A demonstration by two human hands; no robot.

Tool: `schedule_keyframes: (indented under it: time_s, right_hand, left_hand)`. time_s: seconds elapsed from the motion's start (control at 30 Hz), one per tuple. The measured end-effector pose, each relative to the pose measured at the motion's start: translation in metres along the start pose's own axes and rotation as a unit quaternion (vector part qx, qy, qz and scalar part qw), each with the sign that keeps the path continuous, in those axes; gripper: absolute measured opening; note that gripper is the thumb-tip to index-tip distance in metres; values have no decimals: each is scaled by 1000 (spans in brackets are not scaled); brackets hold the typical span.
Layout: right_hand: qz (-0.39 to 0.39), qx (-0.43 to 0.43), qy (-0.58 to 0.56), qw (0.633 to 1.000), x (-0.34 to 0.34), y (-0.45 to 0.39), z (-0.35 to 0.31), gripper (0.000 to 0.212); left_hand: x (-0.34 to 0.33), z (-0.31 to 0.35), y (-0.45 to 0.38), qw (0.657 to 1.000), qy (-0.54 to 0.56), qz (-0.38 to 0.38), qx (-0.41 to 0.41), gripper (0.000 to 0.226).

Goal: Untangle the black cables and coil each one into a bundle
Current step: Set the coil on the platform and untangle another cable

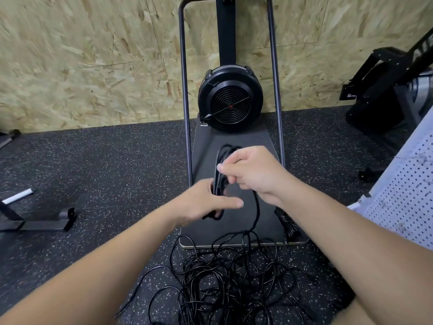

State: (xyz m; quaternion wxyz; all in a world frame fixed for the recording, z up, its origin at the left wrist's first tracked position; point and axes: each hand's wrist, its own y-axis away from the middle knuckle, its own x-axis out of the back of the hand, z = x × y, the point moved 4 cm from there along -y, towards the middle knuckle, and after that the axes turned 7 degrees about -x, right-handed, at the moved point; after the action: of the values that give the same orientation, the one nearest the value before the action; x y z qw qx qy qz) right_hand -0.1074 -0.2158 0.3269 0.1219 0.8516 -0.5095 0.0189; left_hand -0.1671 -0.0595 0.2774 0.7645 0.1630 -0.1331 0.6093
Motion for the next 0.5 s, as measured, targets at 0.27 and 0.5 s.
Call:
schedule_keyframes:
  time_s: [0.27,0.5]
  right_hand:
    - [-1,29,47,998,6,3,3,28]
    - [23,-23,212,977,24,-5,23,33]
  left_hand:
    - [10,-12,-10,986,122,115,23,9]
    - [16,-16,-16,951,261,164,12,7]
